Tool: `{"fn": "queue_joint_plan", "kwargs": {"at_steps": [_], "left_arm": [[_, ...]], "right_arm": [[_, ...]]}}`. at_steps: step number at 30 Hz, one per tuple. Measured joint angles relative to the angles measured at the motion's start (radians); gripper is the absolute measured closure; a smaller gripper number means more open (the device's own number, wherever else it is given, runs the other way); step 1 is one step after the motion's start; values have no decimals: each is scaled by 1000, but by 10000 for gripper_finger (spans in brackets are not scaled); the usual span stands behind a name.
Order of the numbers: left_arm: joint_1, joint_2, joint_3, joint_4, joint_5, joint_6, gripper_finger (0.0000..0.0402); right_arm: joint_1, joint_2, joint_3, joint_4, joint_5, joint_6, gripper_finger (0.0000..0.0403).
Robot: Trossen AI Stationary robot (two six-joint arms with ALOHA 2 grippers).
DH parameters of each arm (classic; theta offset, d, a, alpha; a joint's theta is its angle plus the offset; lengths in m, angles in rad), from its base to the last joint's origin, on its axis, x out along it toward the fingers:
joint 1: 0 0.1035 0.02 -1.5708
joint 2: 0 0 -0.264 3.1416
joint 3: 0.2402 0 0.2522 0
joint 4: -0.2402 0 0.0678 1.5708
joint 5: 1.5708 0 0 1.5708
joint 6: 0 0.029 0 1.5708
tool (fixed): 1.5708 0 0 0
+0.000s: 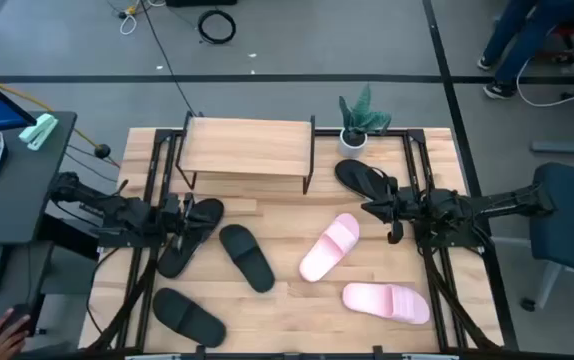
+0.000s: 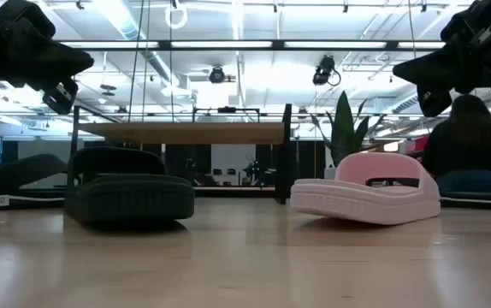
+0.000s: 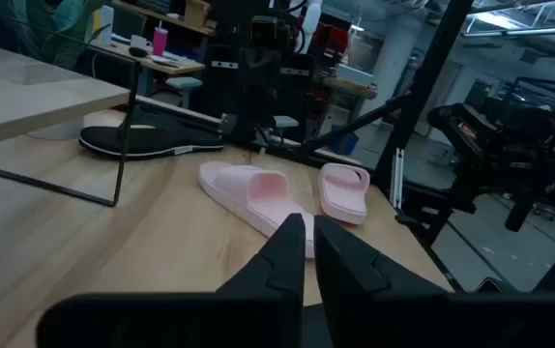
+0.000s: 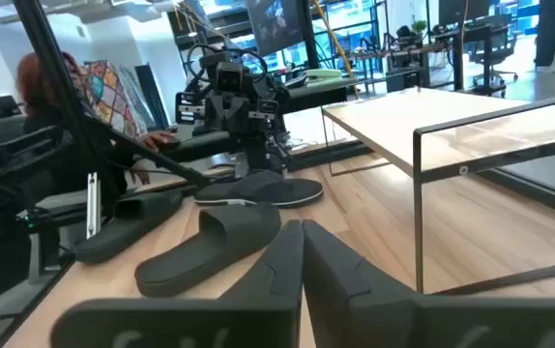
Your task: Pick and place slides into the shelf
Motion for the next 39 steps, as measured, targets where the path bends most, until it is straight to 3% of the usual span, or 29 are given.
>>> {"fn": "queue_joint_plan", "kwargs": {"at_steps": [39], "left_arm": [[0,0,0,0,0,0,364]], "right_arm": [[0,0,0,0,0,0,389]]}}
